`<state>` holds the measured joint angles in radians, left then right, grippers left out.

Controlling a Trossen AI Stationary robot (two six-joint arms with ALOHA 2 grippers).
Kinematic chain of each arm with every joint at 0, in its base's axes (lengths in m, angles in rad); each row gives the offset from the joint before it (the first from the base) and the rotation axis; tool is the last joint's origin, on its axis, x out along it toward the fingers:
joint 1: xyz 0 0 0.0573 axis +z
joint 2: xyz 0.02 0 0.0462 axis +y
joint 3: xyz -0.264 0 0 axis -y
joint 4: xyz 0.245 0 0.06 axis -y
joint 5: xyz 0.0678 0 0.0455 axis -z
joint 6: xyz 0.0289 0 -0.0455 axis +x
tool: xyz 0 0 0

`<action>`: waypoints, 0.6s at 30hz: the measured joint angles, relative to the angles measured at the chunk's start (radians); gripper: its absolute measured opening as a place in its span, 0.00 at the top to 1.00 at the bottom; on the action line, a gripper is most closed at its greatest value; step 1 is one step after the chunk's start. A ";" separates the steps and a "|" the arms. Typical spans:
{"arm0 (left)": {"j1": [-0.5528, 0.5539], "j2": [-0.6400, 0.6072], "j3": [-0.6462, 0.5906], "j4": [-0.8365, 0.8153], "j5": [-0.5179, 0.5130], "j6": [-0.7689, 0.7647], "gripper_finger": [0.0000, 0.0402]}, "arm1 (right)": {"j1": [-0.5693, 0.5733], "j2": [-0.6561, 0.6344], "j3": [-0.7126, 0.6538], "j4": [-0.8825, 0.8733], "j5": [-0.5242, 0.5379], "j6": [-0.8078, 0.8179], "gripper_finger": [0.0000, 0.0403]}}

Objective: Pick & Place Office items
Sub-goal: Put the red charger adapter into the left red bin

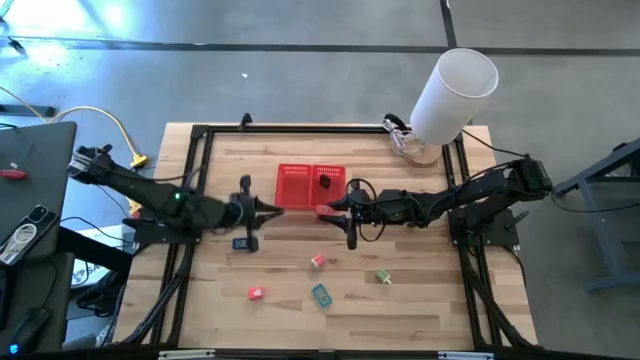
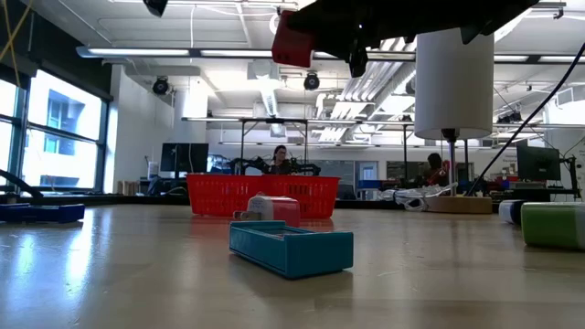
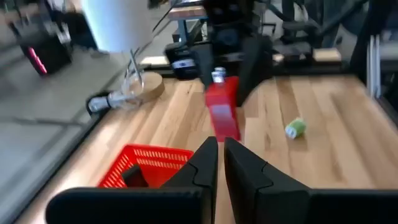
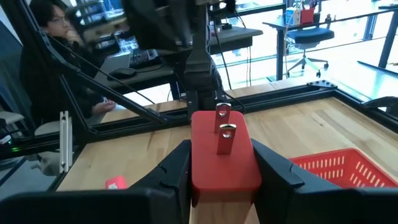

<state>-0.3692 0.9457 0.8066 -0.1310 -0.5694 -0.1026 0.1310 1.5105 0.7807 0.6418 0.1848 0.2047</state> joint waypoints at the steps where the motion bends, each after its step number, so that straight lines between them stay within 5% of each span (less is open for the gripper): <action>1: 0.025 -0.005 0.000 -0.005 0.022 -0.036 0.95 | 0.000 0.000 0.000 0.001 0.000 0.000 0.72; 8: 0.147 0.028 0.000 -0.018 0.043 -0.153 0.95 | 0.000 0.000 0.000 0.014 -0.004 0.000 0.72; 18: 0.146 0.116 0.000 -0.027 0.045 -0.072 0.95 | 0.000 0.000 0.000 0.015 -0.012 -0.007 0.72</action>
<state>-0.2233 1.0617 0.8062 -0.1581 -0.5240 -0.1744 0.1310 1.5105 0.7803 0.6567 0.1730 0.1975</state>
